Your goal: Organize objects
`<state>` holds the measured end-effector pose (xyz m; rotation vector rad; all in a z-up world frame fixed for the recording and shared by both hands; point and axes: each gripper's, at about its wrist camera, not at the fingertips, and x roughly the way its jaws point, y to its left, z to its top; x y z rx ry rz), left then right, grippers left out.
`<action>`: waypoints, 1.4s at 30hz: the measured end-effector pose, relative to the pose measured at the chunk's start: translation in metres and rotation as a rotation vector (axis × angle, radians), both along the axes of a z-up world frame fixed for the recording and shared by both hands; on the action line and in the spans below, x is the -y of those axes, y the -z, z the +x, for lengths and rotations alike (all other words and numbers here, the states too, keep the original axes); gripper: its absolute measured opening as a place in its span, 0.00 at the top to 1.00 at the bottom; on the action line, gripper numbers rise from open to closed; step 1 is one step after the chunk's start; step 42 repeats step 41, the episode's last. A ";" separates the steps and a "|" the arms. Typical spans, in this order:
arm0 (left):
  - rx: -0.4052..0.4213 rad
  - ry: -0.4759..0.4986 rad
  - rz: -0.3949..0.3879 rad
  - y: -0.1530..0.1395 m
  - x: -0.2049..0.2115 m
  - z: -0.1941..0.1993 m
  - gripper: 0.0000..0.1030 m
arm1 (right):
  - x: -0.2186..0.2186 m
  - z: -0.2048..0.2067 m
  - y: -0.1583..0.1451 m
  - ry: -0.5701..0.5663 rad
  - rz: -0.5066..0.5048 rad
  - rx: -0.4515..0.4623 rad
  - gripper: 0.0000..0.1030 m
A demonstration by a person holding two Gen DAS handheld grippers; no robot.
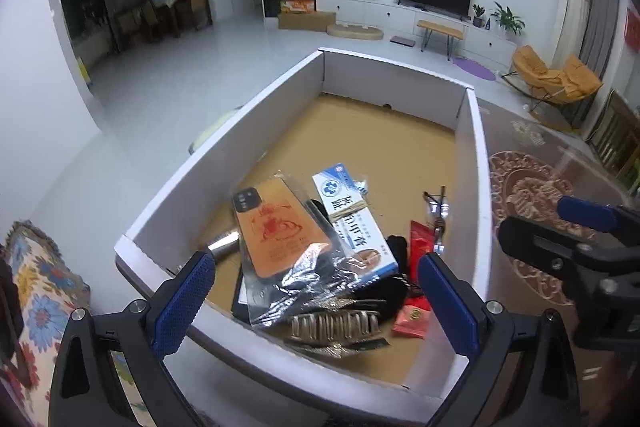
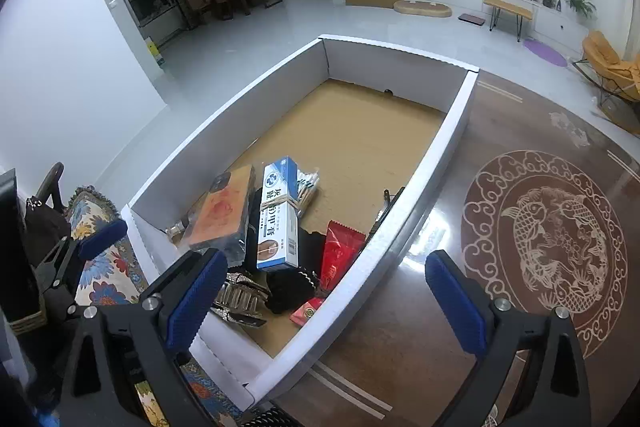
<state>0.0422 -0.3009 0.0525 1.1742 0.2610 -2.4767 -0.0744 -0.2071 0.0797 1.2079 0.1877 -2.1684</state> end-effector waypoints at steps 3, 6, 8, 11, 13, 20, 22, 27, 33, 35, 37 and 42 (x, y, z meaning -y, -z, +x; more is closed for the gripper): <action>-0.012 -0.009 0.014 -0.008 0.004 0.005 0.00 | 0.006 0.002 -0.002 0.001 0.024 -0.030 0.03; 0.007 -0.025 -0.019 -0.008 0.004 0.004 0.00 | 0.011 0.003 -0.001 -0.002 0.029 -0.037 0.03; 0.010 -0.033 -0.032 -0.006 0.005 0.003 0.00 | 0.014 0.003 0.001 -0.004 0.037 -0.041 0.03; 0.014 -0.047 -0.027 -0.004 0.009 0.003 0.00 | 0.013 0.004 -0.002 0.002 0.039 -0.048 0.03; 0.014 -0.052 -0.015 -0.004 0.011 0.004 0.00 | 0.012 0.003 -0.003 0.006 0.032 -0.050 0.03; 0.007 -0.058 -0.032 -0.007 0.012 0.007 0.00 | 0.016 0.002 -0.007 0.000 0.068 -0.078 0.03; -0.001 -0.062 -0.038 -0.011 0.013 0.009 0.00 | 0.016 0.001 -0.006 0.003 0.073 -0.081 0.03; -0.005 -0.070 -0.051 -0.014 0.014 0.010 0.00 | 0.015 -0.002 -0.004 0.006 0.068 -0.073 0.03; -0.003 -0.083 -0.056 -0.012 0.016 0.010 0.00 | 0.015 -0.002 -0.006 0.007 0.067 -0.079 0.03; 0.000 -0.082 -0.059 -0.010 0.016 0.009 0.00 | 0.015 -0.002 -0.006 0.004 0.067 -0.082 0.03; -0.008 -0.076 -0.065 -0.010 0.014 0.011 0.00 | 0.015 -0.001 -0.007 0.001 0.066 -0.082 0.03; -0.018 -0.076 -0.136 -0.014 0.005 0.013 0.00 | 0.015 -0.002 -0.008 0.001 0.060 -0.083 0.03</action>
